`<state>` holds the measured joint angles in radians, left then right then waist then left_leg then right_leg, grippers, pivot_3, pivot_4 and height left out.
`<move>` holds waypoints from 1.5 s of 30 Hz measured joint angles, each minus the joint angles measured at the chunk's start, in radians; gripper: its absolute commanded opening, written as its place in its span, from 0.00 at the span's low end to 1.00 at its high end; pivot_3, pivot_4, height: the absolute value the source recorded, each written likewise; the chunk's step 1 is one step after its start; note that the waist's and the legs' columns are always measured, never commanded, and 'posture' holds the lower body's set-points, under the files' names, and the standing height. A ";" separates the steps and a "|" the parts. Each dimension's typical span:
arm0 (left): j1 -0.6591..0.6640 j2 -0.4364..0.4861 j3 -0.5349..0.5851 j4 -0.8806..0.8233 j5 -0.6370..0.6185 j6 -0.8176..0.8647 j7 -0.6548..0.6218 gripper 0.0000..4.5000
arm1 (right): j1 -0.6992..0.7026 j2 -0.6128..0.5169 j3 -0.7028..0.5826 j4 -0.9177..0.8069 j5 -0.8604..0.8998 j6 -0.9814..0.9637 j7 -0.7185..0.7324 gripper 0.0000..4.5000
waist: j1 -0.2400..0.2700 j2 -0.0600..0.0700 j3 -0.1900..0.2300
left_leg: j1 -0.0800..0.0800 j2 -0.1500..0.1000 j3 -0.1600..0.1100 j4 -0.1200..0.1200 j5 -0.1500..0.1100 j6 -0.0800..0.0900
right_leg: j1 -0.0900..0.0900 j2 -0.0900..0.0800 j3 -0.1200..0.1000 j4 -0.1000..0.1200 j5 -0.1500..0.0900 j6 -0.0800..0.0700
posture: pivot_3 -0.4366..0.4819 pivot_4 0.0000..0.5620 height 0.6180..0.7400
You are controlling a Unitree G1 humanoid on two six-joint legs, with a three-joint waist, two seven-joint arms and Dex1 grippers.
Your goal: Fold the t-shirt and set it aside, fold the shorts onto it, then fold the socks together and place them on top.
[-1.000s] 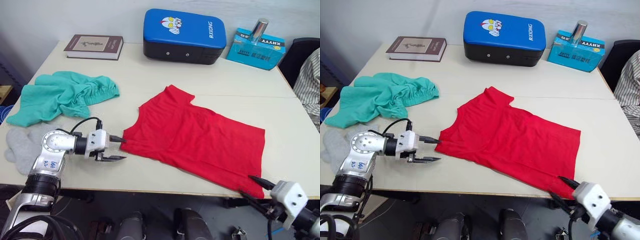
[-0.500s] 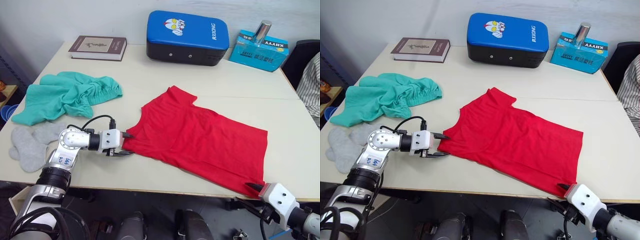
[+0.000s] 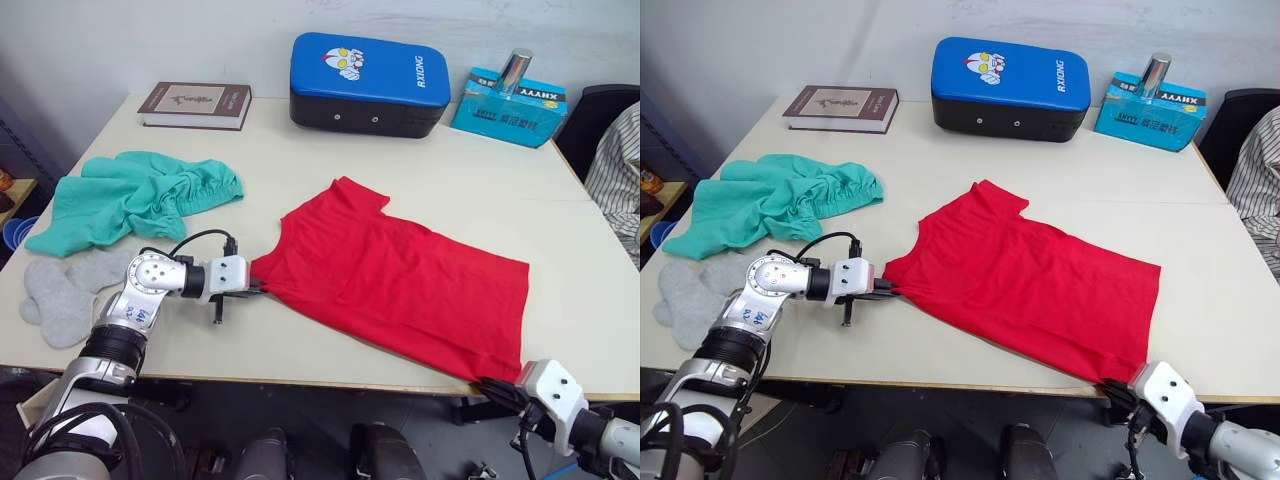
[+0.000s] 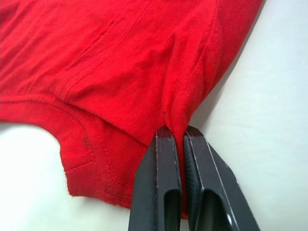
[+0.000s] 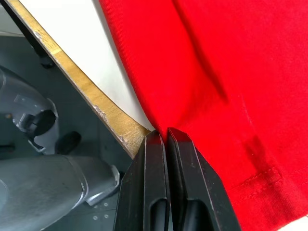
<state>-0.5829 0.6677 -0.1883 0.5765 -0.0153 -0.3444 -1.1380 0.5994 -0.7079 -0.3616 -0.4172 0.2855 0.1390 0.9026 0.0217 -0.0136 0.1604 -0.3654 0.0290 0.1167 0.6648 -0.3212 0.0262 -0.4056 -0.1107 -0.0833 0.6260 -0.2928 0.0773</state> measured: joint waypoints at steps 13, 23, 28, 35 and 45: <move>0.293 0.094 0.095 -0.398 -0.083 0.207 0.027 0.00 | -0.005 -0.087 -0.028 0.040 0.046 0.009 0.101 0.00 | 0.003 0.003 -0.001 | -0.002 0.001 0.000 -0.001 -0.004 0.000 | -0.002 -0.001 0.000 -0.003 -0.002 -0.001 | 0.48 0.27 1.00; 0.393 0.095 0.118 -0.555 -0.092 0.341 0.069 0.00 | -0.043 -0.074 -0.002 0.134 0.025 -0.074 0.112 0.28 | 0.002 0.003 -0.001 | -0.002 0.000 0.000 -0.001 -0.005 0.003 | 0.000 -0.002 0.002 -0.006 -0.001 0.001 | 0.48 0.27 1.00; 0.406 0.095 0.129 -0.574 -0.096 0.358 0.071 0.00 | 0.009 -0.065 -0.047 0.121 0.055 -0.061 0.113 0.28 | 0.004 0.006 -0.002 | -0.002 0.000 0.000 -0.002 -0.006 0.002 | -0.001 -0.002 0.002 -0.006 -0.002 0.000 | 0.48 0.27 1.00; 0.412 0.098 0.130 -0.569 -0.097 0.357 0.070 0.00 | 0.054 -0.065 -0.085 0.103 0.068 -0.041 0.125 0.28 | 0.002 0.010 -0.004 | -0.002 0.000 0.000 -0.002 -0.008 -0.002 | -0.002 -0.002 0.002 -0.006 -0.002 -0.001 | 0.48 0.27 1.00; 0.401 0.097 0.123 -0.563 -0.097 0.354 0.068 0.00 | 0.045 -0.070 -0.088 0.120 0.046 -0.074 0.133 0.01 | 0.002 0.011 -0.004 | -0.002 0.000 0.000 -0.002 -0.007 0.000 | -0.002 -0.002 0.002 -0.006 -0.002 -0.001 | 0.48 0.27 1.00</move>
<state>-0.1822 0.7651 -0.0652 0.0136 -0.1119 0.0094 -1.0695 0.6444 -0.7777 -0.4495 -0.2968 0.3316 0.0653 1.0355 0.0236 -0.0021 0.1569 -0.3676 0.0293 0.1166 0.6630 -0.3281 0.0263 -0.4077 -0.1132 -0.0813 0.6204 -0.2947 0.0764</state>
